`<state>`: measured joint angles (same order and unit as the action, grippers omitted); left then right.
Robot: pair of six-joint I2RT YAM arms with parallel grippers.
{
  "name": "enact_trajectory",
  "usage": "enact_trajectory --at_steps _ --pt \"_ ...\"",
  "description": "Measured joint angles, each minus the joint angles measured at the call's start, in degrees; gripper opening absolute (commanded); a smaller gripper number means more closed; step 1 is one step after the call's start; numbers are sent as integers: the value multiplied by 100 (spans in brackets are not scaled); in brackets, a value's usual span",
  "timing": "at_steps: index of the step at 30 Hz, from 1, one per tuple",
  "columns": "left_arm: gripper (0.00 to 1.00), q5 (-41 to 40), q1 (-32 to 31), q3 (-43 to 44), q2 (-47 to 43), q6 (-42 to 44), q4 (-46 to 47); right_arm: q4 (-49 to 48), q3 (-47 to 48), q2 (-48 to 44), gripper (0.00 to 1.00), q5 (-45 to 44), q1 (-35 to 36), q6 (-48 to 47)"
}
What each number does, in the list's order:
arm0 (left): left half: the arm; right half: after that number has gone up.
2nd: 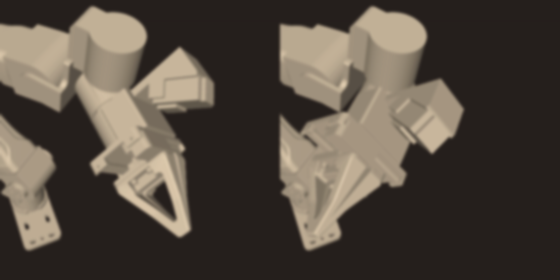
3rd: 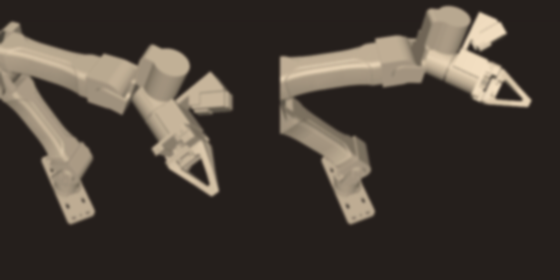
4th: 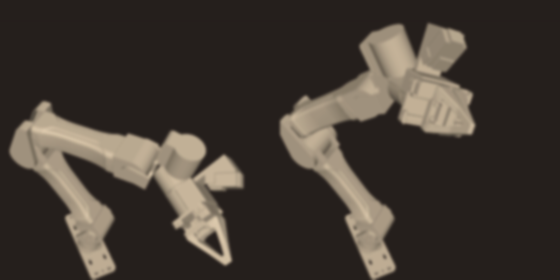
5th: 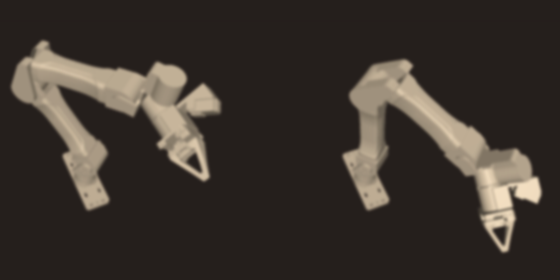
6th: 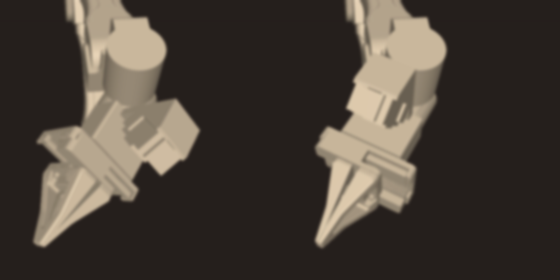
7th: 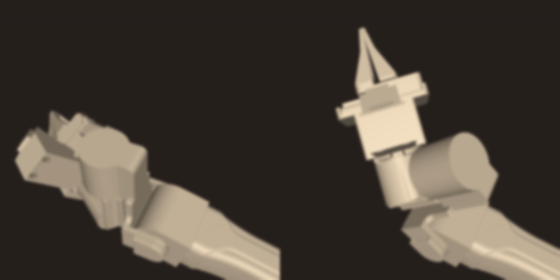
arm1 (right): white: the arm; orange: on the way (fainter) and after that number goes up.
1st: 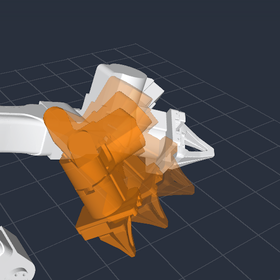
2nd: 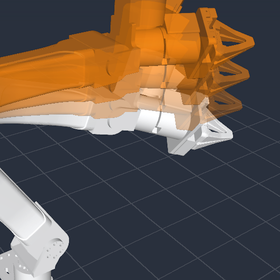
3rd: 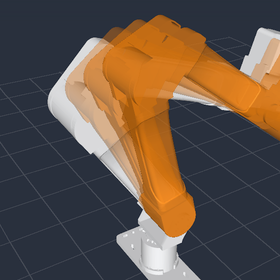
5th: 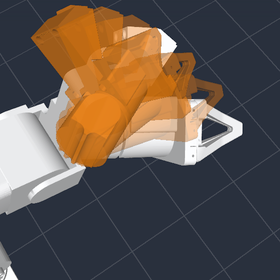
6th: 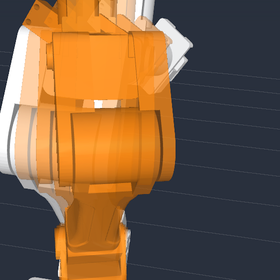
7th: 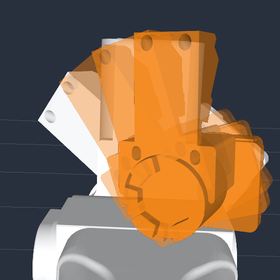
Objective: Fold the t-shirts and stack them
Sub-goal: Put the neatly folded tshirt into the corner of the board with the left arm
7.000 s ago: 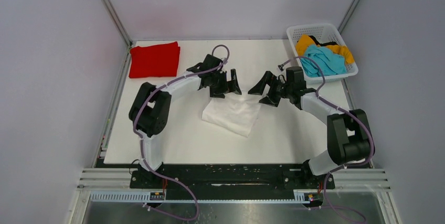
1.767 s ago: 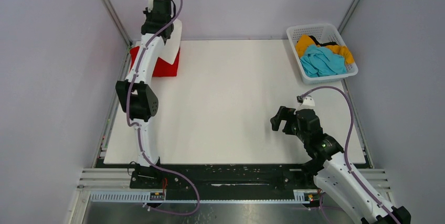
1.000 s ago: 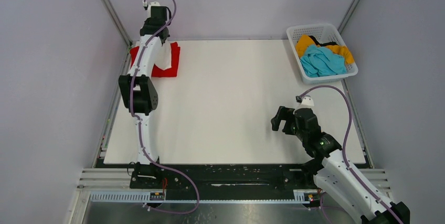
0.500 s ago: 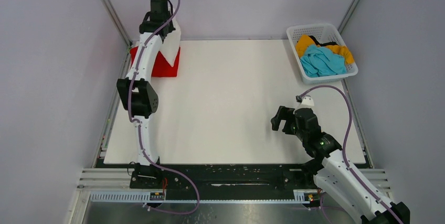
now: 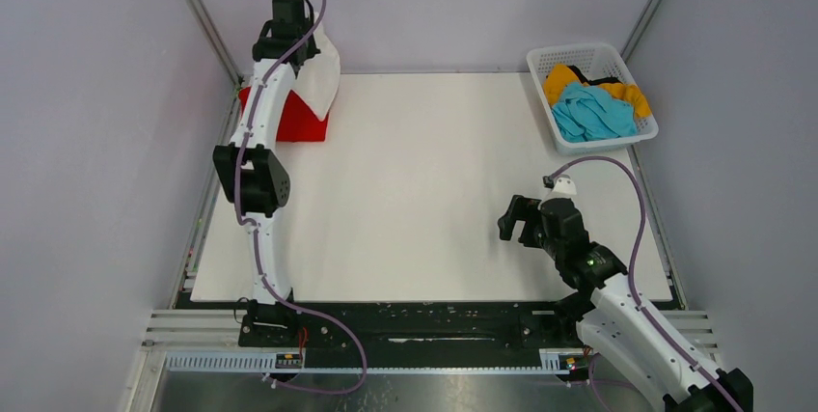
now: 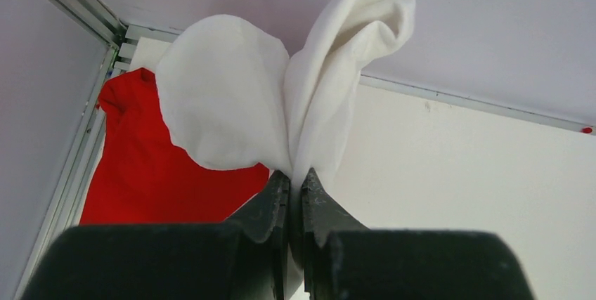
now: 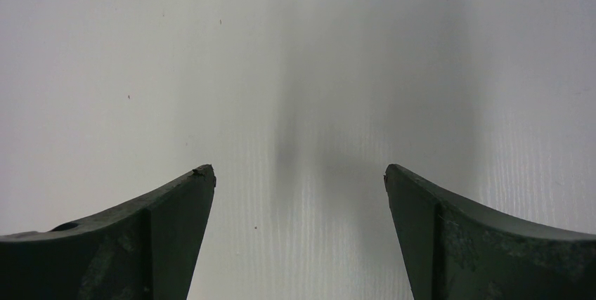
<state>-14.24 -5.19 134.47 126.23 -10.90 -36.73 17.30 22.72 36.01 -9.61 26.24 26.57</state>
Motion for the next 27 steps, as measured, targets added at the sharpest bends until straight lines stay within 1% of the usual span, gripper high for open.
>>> enact_trajectory --at_steps 7,19,24,27 --pt "0 96 256 7 129 -92 46 0 0 59 99 0 0 0" --pt "0 -46 505 7 876 560 236 -4 0 264 100 -44 0 0" --pt "7 -164 774 7 1054 702 411 -4 2 442 99 -48 0 0" --pt "17 -280 960 7 1163 728 514 -4 2 496 99 -81 0 0"
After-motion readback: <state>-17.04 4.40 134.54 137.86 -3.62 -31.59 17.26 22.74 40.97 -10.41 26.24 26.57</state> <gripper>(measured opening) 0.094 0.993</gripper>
